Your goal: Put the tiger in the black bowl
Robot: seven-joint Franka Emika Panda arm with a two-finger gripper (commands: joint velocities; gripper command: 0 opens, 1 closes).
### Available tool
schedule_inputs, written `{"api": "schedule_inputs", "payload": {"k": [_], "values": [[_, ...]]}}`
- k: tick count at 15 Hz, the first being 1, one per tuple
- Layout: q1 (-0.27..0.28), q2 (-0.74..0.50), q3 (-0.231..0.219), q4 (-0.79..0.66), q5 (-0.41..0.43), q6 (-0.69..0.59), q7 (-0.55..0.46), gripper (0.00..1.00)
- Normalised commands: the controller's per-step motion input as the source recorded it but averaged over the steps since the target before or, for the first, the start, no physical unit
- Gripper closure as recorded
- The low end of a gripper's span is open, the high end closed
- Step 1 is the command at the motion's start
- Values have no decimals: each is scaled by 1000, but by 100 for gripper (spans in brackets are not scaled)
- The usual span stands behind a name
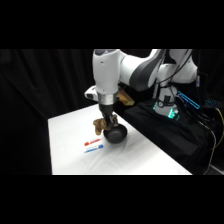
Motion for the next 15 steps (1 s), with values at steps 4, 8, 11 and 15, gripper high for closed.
{"api": "schedule_inputs", "payload": {"k": [4,8,11,15], "values": [[-296,-473,134,-555,-72,202,-36,93],[-253,-102,99,-336,34,495,-114,93],[-191,181,51,-136,69,506,-135,93],[-105,282,12,-8,128,379,-161,94]]}}
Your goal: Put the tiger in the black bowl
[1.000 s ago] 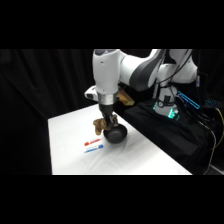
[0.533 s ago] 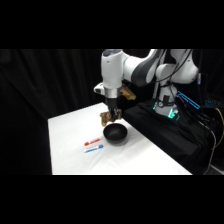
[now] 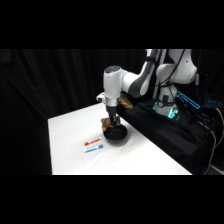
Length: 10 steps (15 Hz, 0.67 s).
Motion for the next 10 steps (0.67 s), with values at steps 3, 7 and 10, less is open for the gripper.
{"api": "schedule_inputs", "payload": {"k": [3,7,10], "values": [[-16,206,-20,24,139,228,-152,92],[25,-32,-26,-23,154,74,-188,42],[104,-409,-71,-161,-3,-217,-117,18]]}}
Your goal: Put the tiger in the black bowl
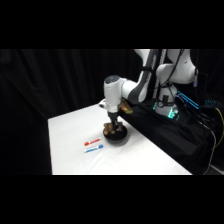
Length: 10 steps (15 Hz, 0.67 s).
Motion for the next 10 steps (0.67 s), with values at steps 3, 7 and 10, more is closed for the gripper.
{"api": "schedule_inputs", "payload": {"k": [3,7,10], "values": [[109,-798,-15,-306,-108,-511,-81,0],[4,-958,146,-250,-108,-640,-81,0],[-71,-666,203,-33,31,-493,-151,0]]}}
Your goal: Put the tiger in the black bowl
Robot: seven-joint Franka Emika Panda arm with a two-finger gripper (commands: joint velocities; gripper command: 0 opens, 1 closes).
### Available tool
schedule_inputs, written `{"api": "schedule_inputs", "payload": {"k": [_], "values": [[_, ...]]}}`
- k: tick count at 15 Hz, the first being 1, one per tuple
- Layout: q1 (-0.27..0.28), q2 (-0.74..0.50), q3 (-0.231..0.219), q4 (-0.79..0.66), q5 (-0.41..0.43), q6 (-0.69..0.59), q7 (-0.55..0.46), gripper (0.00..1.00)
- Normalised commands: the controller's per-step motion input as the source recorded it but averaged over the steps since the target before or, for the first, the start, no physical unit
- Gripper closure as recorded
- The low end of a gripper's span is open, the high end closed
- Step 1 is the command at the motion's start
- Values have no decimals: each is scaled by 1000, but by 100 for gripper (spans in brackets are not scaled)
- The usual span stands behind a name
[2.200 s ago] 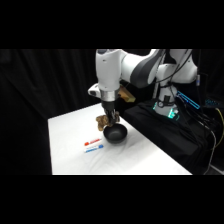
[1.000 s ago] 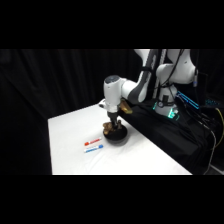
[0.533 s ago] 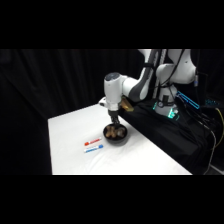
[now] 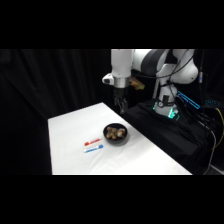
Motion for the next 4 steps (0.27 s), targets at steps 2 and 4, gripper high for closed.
{"api": "schedule_inputs", "payload": {"k": [2,4], "values": [[-95,-273,131,55,137,-140,-217,0],[-96,-62,59,44,213,195,-252,0]]}}
